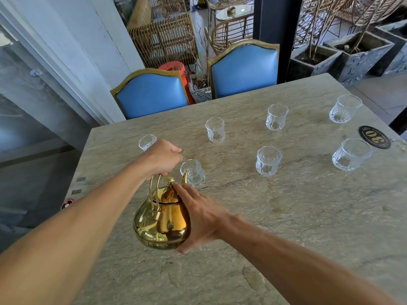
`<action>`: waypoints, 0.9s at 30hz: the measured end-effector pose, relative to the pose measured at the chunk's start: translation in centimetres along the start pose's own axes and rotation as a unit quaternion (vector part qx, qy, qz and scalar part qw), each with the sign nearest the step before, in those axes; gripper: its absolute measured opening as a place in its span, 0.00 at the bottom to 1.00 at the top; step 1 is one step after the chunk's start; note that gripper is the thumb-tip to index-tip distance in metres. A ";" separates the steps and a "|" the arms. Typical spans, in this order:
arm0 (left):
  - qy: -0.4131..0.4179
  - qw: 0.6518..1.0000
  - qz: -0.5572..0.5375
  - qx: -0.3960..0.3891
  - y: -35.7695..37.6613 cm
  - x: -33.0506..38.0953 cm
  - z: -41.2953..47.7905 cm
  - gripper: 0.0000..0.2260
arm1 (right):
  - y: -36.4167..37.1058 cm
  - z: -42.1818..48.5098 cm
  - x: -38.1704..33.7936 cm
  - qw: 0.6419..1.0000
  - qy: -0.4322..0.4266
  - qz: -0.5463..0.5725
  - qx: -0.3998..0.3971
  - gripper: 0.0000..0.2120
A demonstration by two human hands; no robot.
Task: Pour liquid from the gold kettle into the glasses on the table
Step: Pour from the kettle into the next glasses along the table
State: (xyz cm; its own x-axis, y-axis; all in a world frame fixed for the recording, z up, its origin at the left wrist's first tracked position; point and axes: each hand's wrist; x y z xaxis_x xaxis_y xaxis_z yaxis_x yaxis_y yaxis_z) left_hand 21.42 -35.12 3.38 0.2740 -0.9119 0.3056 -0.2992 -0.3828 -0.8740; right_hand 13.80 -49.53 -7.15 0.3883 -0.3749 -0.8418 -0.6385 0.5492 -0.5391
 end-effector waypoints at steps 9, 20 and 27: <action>0.019 0.987 0.157 0.036 0.1 1.0 -0.7 0.21 | -0.2 0.2 0.0 1.000 0.005 -0.010 -0.004 0.71; 0.013 0.981 0.195 0.023 -0.2 1.7 0.0 0.20 | -0.2 0.7 0.1 1.000 0.012 -0.002 -0.005 0.72; 0.009 0.981 0.195 0.021 -0.1 1.9 0.1 0.21 | -0.3 0.6 0.3 1.000 0.007 0.000 -0.003 0.72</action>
State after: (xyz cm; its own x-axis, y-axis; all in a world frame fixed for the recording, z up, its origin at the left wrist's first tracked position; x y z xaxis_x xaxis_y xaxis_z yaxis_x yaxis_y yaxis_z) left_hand 22.10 -36.79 4.01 0.1298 -0.9904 -0.0483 -0.3400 0.0013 -0.9404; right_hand 14.54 -49.36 -7.28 0.3785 -0.3855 -0.8415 -0.6422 0.5453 -0.5387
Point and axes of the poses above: each hand's wrist, its own z-axis towards the middle knuckle, its own y-axis out of the palm, x = y × z, and after that the axes turned 13 degrees about z, right-handed
